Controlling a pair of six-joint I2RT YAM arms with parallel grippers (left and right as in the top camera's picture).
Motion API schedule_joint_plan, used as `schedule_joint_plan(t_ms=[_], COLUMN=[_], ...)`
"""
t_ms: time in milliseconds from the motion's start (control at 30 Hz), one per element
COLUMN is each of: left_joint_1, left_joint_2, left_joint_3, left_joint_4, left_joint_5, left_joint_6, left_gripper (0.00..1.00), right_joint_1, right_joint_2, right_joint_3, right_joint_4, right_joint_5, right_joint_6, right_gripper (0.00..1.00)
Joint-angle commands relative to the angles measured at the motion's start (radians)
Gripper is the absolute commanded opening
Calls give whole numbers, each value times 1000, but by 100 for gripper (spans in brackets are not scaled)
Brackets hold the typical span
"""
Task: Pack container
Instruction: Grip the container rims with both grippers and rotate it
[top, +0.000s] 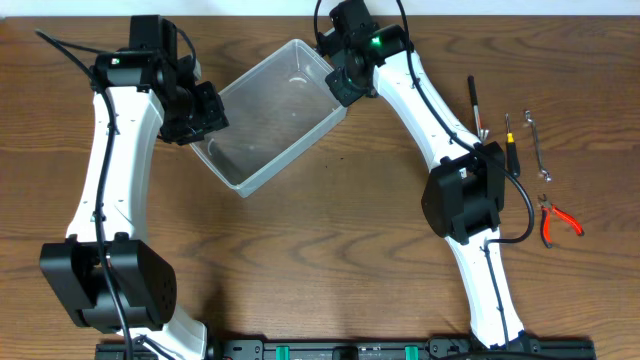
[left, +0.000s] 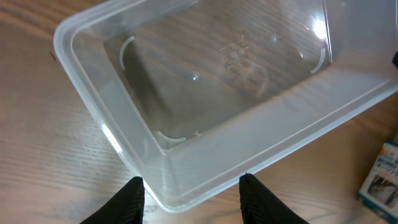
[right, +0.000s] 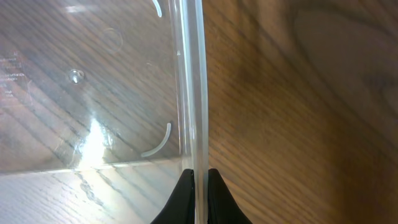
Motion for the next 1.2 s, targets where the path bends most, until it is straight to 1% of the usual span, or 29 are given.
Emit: schedule_joint_plan(t_ms=[0,167,267,367,500,700,867,1067,1167], left_joint_1=[-17,-45,-51,-51,-53,-54,-61,-105,-141], left_joint_2=[11,11,11,11,11,11,11,10,7], left_joint_3=[-23,-121,-206,-253,-261,-261,-261,-261,-261], left_joint_4=[-6,22,65,89,92,96,115,158,183], left_joint_5=[9,-36,-39,-39,-38,15,45,66,67], left_joint_6=[-105,-208,-233,-246,-249,-249,-248,-245,-244], left_gripper=[42,42,42,42,42,42,42,43,42], right_joint_1=[-7,-13,-20,-28,-48,-99,-136,-156,-154], right_joint_2=[-36,-36,-36,-36,-36,-45,-58,-87,-94], right_joint_3=[1,1,1,1,1,1,1,1,1], right_joint_4=[-16,-24,-40,-62,-101,-193,-266,-351,-405], right_joint_5=[42,43,49,84,86,86,83,82,83], right_joint_6=[9,19,31,63,90,148,150,198,219], right_gripper=[1,1,1,1,1,1,1,2,1])
